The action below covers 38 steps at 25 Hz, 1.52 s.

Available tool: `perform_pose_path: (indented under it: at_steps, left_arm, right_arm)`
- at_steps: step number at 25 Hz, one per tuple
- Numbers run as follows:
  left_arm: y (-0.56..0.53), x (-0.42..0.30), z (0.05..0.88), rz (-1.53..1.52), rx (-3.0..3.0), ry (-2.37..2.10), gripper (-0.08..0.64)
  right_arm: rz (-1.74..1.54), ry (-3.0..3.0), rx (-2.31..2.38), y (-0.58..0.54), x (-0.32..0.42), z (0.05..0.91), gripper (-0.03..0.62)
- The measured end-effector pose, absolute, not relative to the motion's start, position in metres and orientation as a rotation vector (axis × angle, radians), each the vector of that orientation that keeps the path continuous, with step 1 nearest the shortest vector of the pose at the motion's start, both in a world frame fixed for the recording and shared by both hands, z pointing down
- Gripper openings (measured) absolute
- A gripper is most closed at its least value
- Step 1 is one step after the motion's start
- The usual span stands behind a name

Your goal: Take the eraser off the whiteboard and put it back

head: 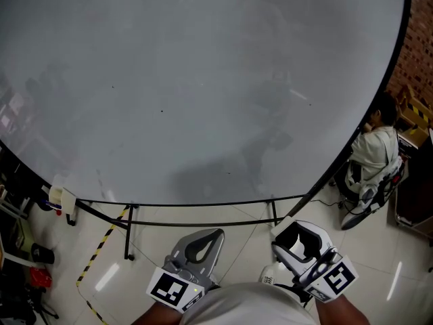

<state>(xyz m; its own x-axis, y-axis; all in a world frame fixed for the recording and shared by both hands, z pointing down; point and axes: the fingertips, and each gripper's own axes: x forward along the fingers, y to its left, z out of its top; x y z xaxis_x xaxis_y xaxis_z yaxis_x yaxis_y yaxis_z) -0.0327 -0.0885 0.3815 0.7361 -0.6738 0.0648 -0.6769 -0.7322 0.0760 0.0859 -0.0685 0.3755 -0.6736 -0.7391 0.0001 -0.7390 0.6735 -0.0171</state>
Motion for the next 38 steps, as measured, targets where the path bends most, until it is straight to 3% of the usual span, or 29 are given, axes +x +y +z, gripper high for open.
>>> perform_pose_path:
  at_steps: [32, 38]
  left_arm:
    - [-0.099, -0.035, 0.378, 0.036, 2.818, -1.143, 0.015]
    - [-0.106, -0.036, 0.379, 0.026, 2.799, -1.163, 0.015]
  right_arm:
    - [-0.04, 2.884, -1.27, -0.071, 0.081, 0.385, 0.236]
    - [0.108, 2.922, -1.277, -0.074, 0.07, 0.379, 0.236]
